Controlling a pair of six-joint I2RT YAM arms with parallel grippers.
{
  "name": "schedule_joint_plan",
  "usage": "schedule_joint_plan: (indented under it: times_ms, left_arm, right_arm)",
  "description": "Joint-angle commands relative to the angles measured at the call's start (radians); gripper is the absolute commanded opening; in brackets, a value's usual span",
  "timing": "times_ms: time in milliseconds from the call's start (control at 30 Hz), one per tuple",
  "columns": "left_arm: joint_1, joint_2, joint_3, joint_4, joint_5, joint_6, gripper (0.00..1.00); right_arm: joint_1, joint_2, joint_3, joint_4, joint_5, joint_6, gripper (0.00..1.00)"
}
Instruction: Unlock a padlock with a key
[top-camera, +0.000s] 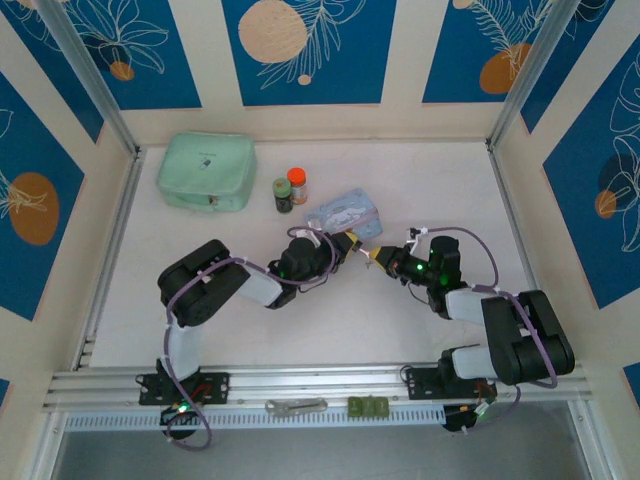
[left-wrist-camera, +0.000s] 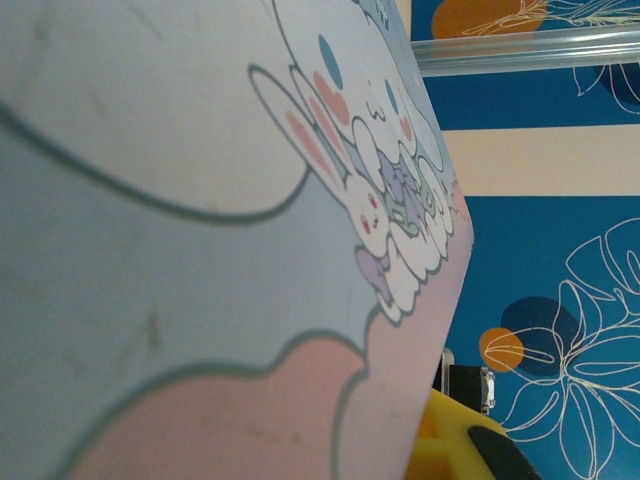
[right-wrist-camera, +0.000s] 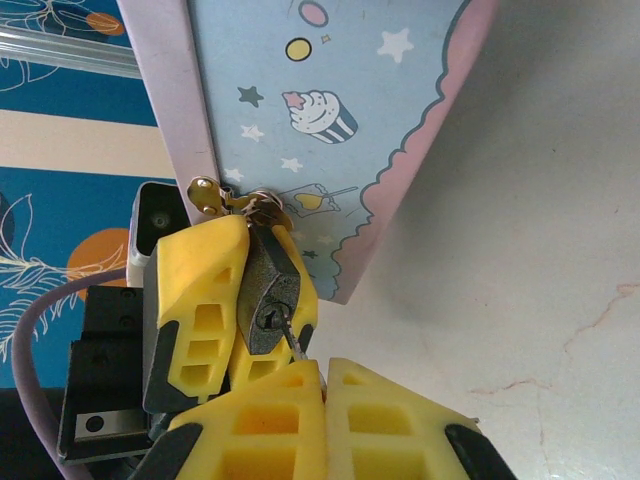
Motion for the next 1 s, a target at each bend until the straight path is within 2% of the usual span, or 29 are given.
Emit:
schedule_joint_plan:
  times_ms: [0,333,600,833,967]
  left_arm:
    - [-0.019,0.013,0.015,0.056,0.010,-0.012,0.00]
    - [-0.025,0.013,0.022,0.062,0.011,-0.015,0.00]
    - [-0.039,0.006,0.027,0.077,0.013,-0.033,0.00]
    - [-0.055,0.002,0.027,0.089,0.002,-0.044,0.00]
    - [-0.057,0.006,0.036,0.101,0.009,-0.047,0.00]
  right_arm:
    - [0.013,-0.031,0.010,0.031,0.002,0.002,0.00]
    - [0.042,-0.049,0.017,-0.006,0.035,-0.016,0.00]
    - [0.052,0.029,0.033,0.095,0.044,0.014,0.00]
    - [0.112,0.032,0.055,0.098,0.144,0.122,0.00]
    - [0.145,0.016,0.076,0.031,0.180,0.069,0.00]
